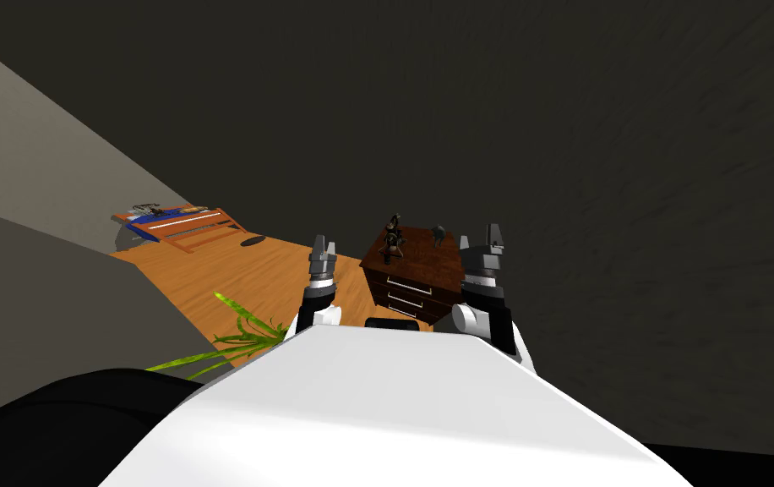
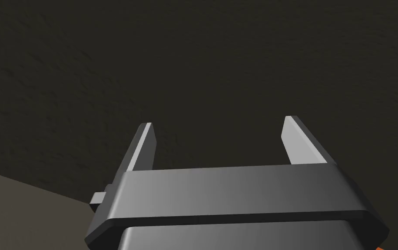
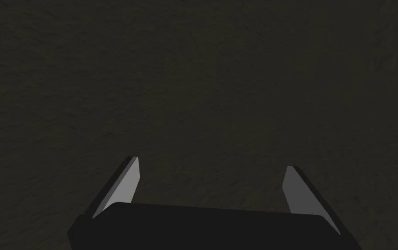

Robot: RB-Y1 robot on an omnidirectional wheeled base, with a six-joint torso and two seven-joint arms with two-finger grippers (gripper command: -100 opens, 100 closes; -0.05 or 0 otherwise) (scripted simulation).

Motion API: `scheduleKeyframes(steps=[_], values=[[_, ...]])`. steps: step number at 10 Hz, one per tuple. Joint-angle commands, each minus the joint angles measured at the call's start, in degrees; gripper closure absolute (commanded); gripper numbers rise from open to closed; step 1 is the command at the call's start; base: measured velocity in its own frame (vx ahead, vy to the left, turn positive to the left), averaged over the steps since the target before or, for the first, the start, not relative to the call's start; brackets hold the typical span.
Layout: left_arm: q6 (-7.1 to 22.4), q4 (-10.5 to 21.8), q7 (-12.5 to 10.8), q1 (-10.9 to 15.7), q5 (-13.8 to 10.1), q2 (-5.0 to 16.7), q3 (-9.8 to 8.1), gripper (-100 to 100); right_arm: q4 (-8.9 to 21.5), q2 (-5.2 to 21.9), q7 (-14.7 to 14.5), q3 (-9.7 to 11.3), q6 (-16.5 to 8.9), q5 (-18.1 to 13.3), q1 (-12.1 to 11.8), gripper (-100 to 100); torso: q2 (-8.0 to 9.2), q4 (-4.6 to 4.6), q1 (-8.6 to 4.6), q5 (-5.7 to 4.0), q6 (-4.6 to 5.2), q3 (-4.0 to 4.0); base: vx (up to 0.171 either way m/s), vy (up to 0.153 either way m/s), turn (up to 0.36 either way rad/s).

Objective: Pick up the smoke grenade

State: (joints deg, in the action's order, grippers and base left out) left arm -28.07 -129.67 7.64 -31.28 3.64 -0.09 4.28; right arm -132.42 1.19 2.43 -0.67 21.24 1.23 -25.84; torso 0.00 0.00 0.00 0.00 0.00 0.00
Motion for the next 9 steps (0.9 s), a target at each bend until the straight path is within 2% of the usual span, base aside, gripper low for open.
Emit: scheduleKeyframes(steps=[1, 3, 4, 9], values=[[0.2, 0.2, 0.2, 0.1, 0.8, 2.4, -0.29, -100, 0.0, 0.0, 0.0, 0.0, 0.0, 0.0, 0.0, 0, 0.00, 0.00, 0.00, 0.00, 0.00, 0.00, 0.001, 0.015, -0.014], [0.4, 0.6, 0.5, 0.1, 2.1, 4.4, -0.72, -100, 0.0, 0.0, 0.0, 0.0, 0.0, 0.0, 0.0, 0, 0.00, 0.00, 0.13, 0.03, 0.00, 0.00, 0.000, 0.035, -0.018], [0.8, 1.2, 0.8, 0.2, 3.7, 6.0, -1.32, -100, 0.0, 0.0, 0.0, 0.0, 0.0, 0.0, 0.0, 0, 0.00, 0.00, 0.16, 0.04, 0.00, 0.00, 0.010, 0.060, -0.039], [2.0, 3.5, 2.2, 0.7, 9.3, 8.6, -3.29, -100, 0.0, 0.0, 0.0, 0.0, 0.0, 0.0, 0.0, 0, -0.02, 0.00, 0.27, 0.06, 0.00, -0.01, -0.004, 0.068, -0.030]])
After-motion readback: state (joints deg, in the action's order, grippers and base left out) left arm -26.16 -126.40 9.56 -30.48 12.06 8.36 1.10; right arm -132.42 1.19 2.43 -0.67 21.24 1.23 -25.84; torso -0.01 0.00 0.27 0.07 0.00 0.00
